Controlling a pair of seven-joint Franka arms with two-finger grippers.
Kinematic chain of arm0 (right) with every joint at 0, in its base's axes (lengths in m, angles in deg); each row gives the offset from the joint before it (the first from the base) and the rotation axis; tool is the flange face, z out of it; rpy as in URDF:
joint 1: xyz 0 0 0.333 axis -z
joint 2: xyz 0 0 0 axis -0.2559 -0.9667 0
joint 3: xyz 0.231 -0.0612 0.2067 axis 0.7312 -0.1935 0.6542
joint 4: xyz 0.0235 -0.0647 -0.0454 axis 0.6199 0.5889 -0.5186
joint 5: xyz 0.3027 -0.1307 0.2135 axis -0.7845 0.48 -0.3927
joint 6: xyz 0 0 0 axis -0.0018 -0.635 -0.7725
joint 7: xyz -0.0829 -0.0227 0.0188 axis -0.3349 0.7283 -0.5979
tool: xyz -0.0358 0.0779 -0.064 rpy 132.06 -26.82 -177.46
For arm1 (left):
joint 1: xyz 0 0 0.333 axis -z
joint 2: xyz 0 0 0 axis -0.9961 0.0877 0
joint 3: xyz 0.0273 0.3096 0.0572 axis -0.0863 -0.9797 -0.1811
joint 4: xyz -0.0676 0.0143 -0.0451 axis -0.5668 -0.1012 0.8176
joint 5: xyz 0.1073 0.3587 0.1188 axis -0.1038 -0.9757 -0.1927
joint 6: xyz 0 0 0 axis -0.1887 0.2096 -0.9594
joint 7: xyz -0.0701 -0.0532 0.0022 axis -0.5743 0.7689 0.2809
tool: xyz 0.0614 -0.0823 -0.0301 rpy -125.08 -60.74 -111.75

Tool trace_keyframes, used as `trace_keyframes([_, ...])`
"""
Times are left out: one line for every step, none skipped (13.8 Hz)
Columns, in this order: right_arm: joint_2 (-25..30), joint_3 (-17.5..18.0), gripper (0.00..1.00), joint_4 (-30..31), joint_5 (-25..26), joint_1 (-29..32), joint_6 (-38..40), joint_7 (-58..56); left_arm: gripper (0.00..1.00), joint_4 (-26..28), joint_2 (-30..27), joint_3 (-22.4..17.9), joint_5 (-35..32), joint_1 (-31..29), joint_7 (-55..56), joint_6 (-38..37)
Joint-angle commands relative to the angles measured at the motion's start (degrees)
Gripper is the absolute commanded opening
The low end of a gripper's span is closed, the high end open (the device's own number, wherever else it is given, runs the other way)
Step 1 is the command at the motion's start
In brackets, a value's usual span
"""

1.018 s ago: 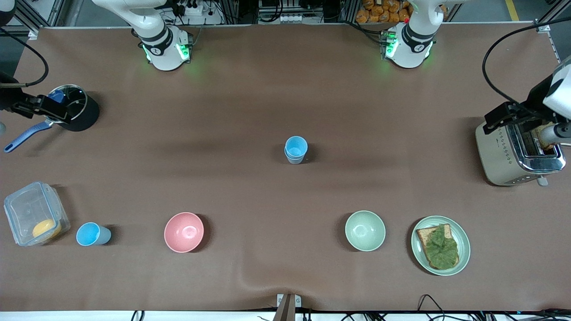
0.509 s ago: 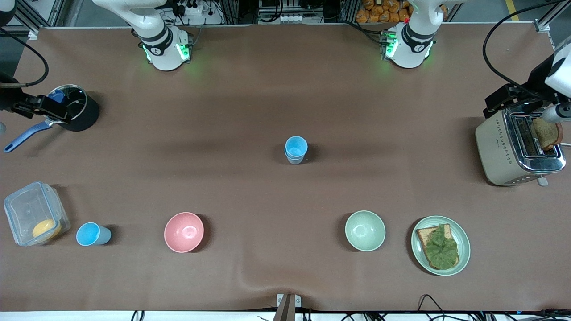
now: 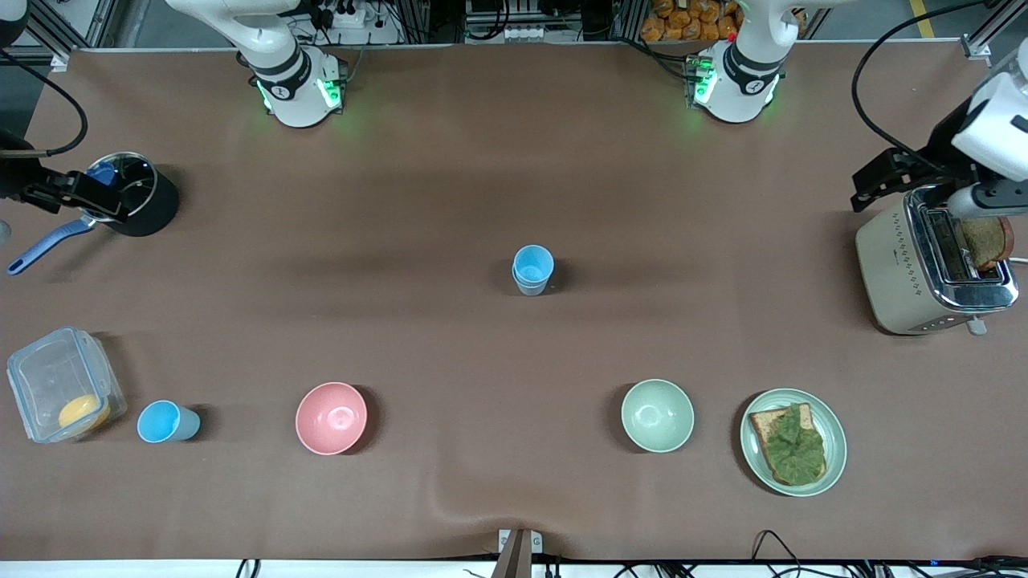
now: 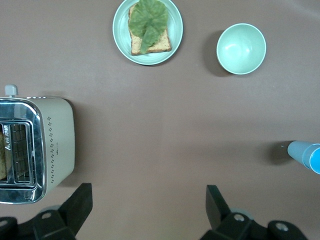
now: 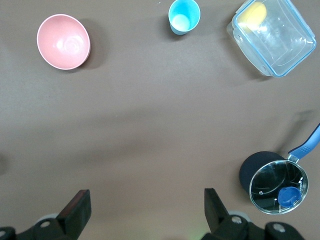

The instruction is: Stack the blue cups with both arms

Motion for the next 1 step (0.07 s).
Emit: trace_keyframes([-0.57,0.91,1.00,-1.00,-0.27,1.18,0.29,0.87,1.00,-1.13,0.65,-1.38,0.94,1.15,0.07,-0.69])
